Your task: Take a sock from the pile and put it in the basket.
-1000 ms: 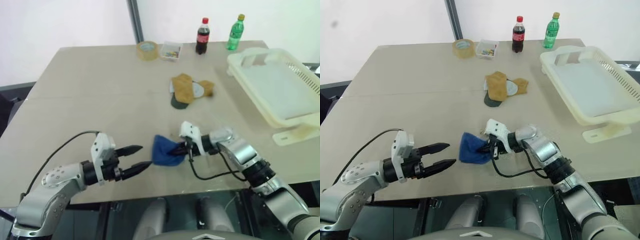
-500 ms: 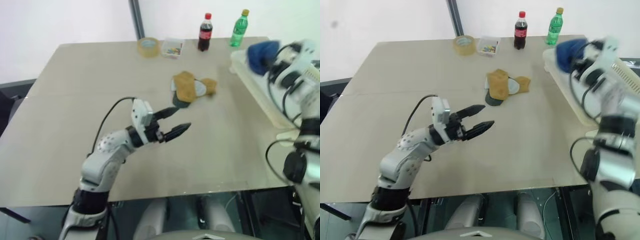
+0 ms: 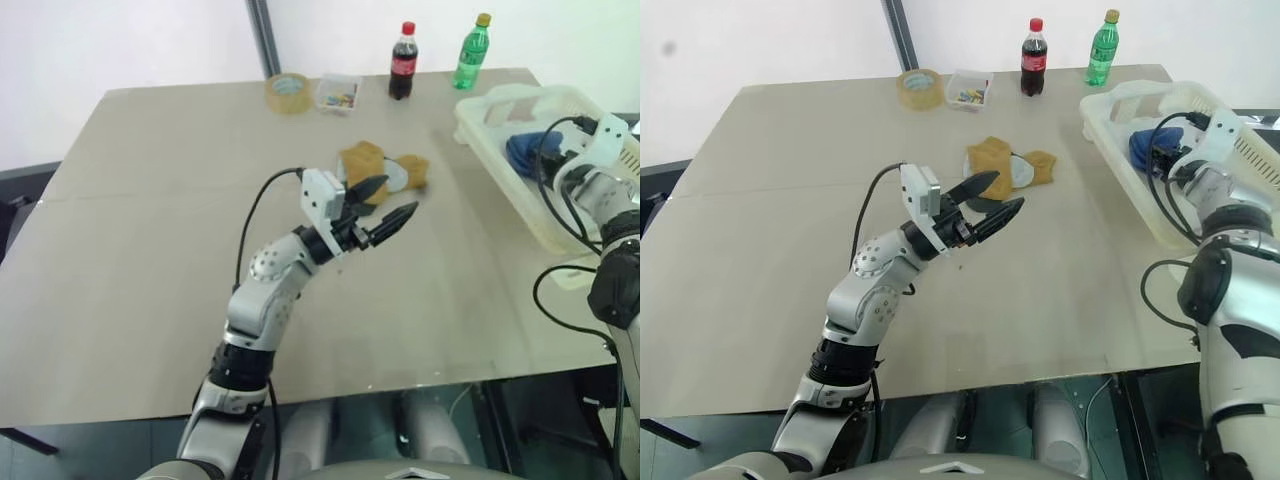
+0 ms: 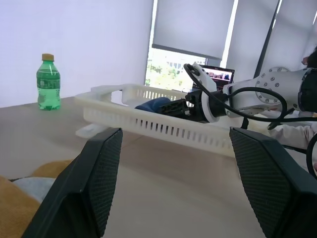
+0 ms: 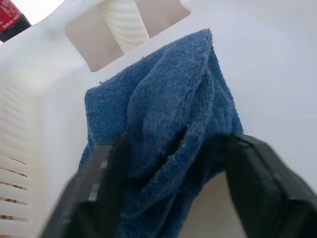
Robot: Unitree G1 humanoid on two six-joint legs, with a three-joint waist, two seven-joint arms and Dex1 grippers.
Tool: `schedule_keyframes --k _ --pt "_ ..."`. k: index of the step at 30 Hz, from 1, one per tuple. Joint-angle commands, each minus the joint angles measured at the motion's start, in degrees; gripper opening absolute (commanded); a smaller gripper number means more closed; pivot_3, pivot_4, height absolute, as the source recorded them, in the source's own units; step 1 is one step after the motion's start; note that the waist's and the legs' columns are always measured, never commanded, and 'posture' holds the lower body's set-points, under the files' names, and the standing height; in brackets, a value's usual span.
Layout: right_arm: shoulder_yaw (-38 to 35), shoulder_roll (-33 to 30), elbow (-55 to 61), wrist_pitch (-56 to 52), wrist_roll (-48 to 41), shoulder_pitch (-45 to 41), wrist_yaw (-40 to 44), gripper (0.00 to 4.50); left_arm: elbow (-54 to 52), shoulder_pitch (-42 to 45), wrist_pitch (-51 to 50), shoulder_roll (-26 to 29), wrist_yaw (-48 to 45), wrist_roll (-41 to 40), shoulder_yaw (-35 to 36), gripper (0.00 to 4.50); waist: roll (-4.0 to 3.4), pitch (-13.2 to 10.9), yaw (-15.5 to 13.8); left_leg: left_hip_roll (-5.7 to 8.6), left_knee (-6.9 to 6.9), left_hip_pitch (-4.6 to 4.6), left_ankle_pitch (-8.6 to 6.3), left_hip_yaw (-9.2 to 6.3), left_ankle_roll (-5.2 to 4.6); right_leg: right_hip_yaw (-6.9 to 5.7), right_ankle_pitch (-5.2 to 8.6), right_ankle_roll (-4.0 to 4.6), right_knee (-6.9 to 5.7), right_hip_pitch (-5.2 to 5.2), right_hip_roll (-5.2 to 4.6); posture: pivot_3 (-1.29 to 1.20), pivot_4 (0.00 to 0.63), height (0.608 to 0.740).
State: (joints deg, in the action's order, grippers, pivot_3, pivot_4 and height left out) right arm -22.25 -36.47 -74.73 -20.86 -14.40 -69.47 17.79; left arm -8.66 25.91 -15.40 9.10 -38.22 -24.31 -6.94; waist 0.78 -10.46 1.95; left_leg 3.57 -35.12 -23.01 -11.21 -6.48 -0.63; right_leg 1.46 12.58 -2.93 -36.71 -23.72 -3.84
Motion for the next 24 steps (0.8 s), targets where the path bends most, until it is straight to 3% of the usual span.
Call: schedule_keyframes --k 1,3,7,10,14,18,24 --pt "2.73 -3.50 7.10 2.70 2.23 1.10 3.95 4.31 -2.66 -1.20 0.40 0.91 0.45 -0.55 1.59 3.68 -0.01 0.00 0.01 0.00 -0.01 0.00 0.00 -0.01 0.00 0.00 0.00 0.00 -0.01 0.00 0.00 0.00 0.150 0.740" --pt "4.03 -4.28 13.03 3.87 2.64 3.75 6.65 4.31 -3.24 -2.13 -0.35 1.80 0.95 -0.67 2.40 3.68 -0.02 -0.01 0.02 0.00 -0.06 0.00 0.00 -0.03 0.00 -0.01 -0.01 -0.03 -0.02 0.01 0.01 0.00 0.150 0.740" --pt "5.84 -5.60 51.43 -3.47 -4.27 21.87 18.46 4.43 -7.32 -8.28 -3.67 7.47 1.12 -2.16 6.58 3.68 -0.04 -0.01 0.06 -0.05 -0.06 -0.01 -0.01 -0.08 -0.01 -0.03 -0.01 -0.06 -0.02 0.00 0.05 0.00 0.150 0.740" --pt "4.14 -4.87 72.03 -9.62 -10.05 32.12 18.22 4.43 -10.27 -12.94 -5.36 11.66 0.86 -3.42 10.10 3.68 -0.16 -0.03 0.60 -0.22 -0.02 0.08 -0.12 -0.18 -0.11 0.08 0.03 -0.11 -0.13 -0.06 0.14 0.00 0.150 0.740" --pt "4.57 -8.61 97.08 -15.23 -15.35 53.73 24.22 4.43 -13.30 -22.44 -7.72 19.76 -1.44 -5.75 18.87 3.68 -0.09 0.00 -0.10 -0.30 -0.06 0.03 -0.12 -0.29 -0.11 -0.01 0.06 -0.12 -0.10 -0.05 0.16 0.00 0.150 0.740" --pt "3.71 -8.88 105.64 -16.17 -15.30 66.04 23.50 4.43 -14.83 -29.43 -8.97 24.96 -3.01 -7.81 25.51 3.68 -0.10 -0.03 -1.16 -0.27 -0.16 0.04 -0.13 -0.29 -0.11 -0.03 0.28 -0.17 -0.01 0.03 0.04 0.00 0.150 0.740" --pt "4.99 -8.26 107.22 -13.31 -12.63 73.59 22.97 4.43 -15.69 -36.19 -10.88 28.89 -5.74 -11.19 32.08 3.68 0.11 0.09 -1.37 -0.50 -0.36 0.09 -0.29 0.25 0.16 -0.10 0.23 -0.30 -0.02 0.17 -0.51 0.00 0.150 0.740"
